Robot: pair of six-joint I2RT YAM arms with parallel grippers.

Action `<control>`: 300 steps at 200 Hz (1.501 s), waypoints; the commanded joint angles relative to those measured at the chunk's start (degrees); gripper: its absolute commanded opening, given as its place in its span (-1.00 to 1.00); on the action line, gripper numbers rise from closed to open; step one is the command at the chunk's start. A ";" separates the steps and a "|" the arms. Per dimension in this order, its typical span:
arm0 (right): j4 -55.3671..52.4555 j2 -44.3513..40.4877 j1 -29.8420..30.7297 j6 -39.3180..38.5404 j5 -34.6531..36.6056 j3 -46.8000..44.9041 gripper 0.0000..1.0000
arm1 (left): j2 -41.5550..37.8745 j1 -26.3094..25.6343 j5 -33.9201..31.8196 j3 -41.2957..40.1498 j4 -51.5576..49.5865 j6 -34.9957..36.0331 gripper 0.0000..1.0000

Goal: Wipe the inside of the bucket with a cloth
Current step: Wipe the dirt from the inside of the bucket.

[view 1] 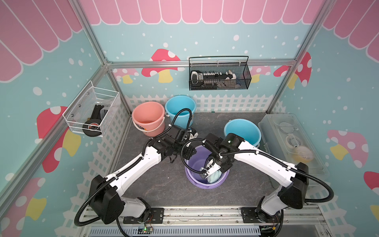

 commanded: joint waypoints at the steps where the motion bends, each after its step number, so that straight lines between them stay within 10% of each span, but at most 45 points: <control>1: -3.47 3.78 0.05 1.02 -5.28 -0.67 -0.89 | -0.13 -0.43 -0.15 0.22 -0.64 0.06 -1.00; 123: 43.52 5.93 -2.84 3.35 -5.32 -25.69 -0.86 | -1.00 -0.80 0.11 -1.30 0.06 -0.91 -1.00; 229: 17.56 -5.50 -3.21 18.15 -10.61 -10.85 -0.88 | -2.52 -0.85 -7.63 -2.35 1.96 -1.56 -1.00; 300: 16.05 -11.58 -3.28 51.50 -21.59 -8.03 -0.85 | -3.50 -0.67 -8.76 -2.81 3.05 -2.48 -1.00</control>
